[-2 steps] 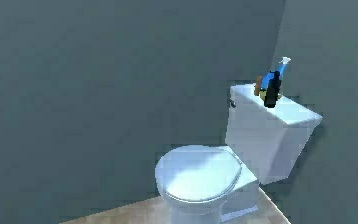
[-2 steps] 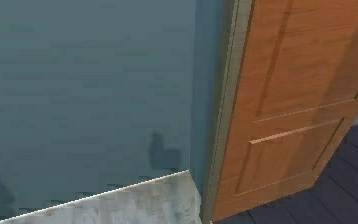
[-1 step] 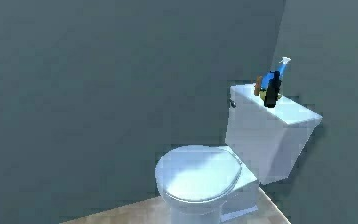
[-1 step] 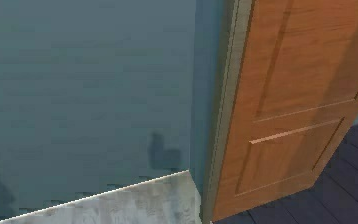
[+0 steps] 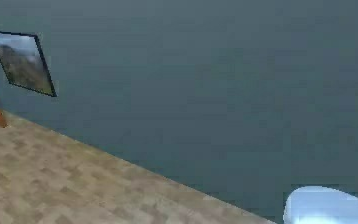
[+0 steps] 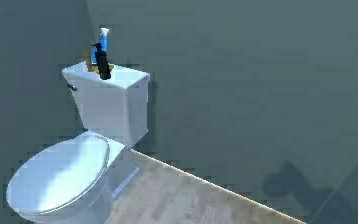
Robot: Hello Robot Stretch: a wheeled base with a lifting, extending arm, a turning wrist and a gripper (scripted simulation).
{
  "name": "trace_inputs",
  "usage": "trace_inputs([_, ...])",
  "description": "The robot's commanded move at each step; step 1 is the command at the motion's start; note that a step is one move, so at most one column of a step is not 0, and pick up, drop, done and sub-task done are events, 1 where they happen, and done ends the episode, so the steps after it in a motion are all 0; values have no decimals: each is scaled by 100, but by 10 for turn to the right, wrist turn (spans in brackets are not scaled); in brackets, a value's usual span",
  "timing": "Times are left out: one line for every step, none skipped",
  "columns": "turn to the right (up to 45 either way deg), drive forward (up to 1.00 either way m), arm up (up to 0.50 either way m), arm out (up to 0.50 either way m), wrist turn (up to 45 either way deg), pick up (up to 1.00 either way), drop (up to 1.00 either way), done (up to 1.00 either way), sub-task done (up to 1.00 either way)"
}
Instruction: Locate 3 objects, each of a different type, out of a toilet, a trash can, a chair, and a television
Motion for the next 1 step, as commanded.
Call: trace_inputs([-210,0,0,0,0,0,0,0,0])
